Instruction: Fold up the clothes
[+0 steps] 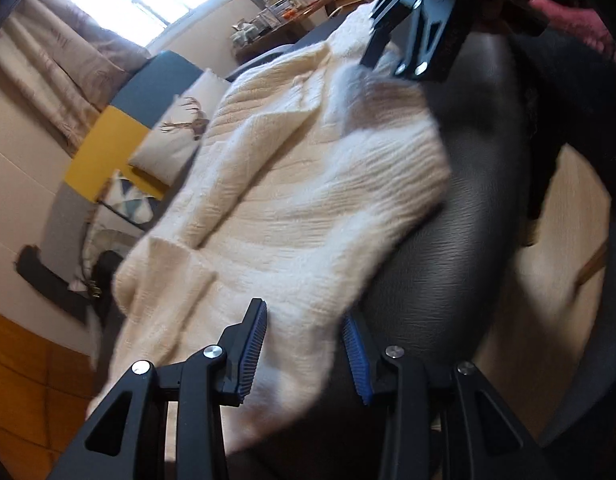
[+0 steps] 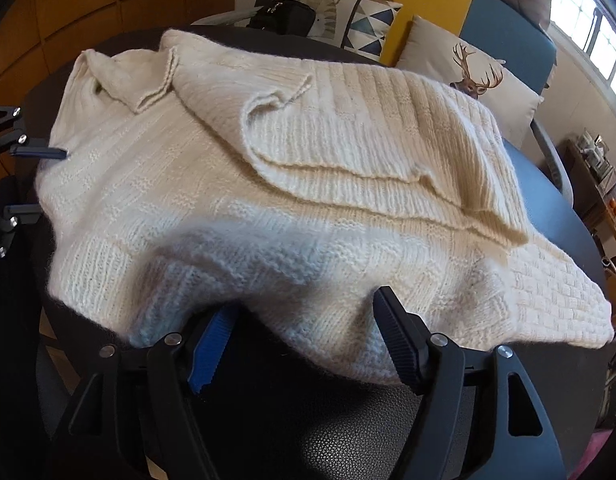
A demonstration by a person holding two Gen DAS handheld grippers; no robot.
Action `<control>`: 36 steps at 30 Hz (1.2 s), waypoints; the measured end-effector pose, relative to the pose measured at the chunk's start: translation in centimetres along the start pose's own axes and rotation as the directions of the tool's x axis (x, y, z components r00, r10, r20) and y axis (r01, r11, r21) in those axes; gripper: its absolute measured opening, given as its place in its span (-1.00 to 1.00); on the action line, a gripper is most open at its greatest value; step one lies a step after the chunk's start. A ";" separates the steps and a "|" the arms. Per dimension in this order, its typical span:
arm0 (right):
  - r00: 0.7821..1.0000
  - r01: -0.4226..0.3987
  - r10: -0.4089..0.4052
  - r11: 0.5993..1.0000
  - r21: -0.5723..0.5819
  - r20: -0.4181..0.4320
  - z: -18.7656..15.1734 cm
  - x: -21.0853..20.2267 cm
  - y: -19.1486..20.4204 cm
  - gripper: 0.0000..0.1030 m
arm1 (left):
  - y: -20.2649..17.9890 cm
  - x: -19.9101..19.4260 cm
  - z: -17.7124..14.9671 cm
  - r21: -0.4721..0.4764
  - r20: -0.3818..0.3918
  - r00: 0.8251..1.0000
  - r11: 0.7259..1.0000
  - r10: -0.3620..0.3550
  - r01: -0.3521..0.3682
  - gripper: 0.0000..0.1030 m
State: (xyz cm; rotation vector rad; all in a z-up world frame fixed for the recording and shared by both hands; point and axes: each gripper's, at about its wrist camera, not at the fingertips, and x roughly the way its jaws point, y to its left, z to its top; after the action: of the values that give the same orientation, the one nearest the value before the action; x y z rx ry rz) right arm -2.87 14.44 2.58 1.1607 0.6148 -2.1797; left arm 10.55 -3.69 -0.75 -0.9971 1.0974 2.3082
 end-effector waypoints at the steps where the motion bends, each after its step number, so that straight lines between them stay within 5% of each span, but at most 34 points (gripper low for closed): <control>1: 1.000 -0.005 0.005 1.000 0.006 -0.002 0.0 0.0 -0.1 0.42 | -0.3 -0.4 -0.2 0.010 0.006 1.000 1.000 -0.026 0.026 -0.24; 5: 1.000 -0.030 0.030 0.999 0.042 0.004 -0.1 0.3 -0.5 0.42 | -0.6 0.3 -0.2 0.035 0.024 0.996 0.996 0.086 -0.087 -0.17; 10: 1.000 -0.022 0.022 0.998 0.057 0.013 0.0 0.3 -0.5 0.42 | 0.3 1.5 0.3 -0.045 0.004 0.988 0.987 0.157 -0.157 -0.16; 17: 0.993 0.065 -0.059 0.996 -0.064 0.102 -0.4 -0.2 1.4 0.37 | -0.1 2.1 0.0 -0.097 0.029 0.969 0.965 0.246 -0.242 -0.20; 23: 0.995 -0.009 0.009 1.000 0.008 0.100 -0.3 0.1 1.3 -0.17 | 0.6 2.2 -0.4 -0.266 0.011 0.973 0.939 0.229 -0.218 -0.42; 26: 0.995 0.011 -0.011 1.000 0.000 0.098 -0.2 0.0 2.2 -0.53 | 0.8 2.2 -0.3 -0.358 0.002 0.983 0.917 0.186 -0.173 -0.71; 29: 0.996 0.034 -0.037 0.999 0.037 0.084 0.1 -0.1 2.1 -0.73 | 0.3 2.4 0.2 -0.388 -0.021 0.977 0.899 0.213 -0.205 -0.86; 34: 0.991 -0.106 0.083 0.965 0.240 0.106 -0.3 -1.1 -1.6 -0.61 | 2.1 2.6 -0.1 -0.504 -0.037 0.982 0.845 0.184 -0.177 -0.86; 36: 0.989 -0.140 0.122 0.951 0.276 0.080 -1.0 -1.2 -2.9 -0.26 | 2.5 2.6 -0.5 -0.507 -0.046 0.981 0.842 0.187 -0.184 -0.86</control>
State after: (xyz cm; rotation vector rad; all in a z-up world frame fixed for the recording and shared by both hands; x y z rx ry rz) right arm -3.81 17.48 3.43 1.2322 0.1966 -2.2282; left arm 7.48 -5.48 -1.62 -1.1011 0.5979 2.8439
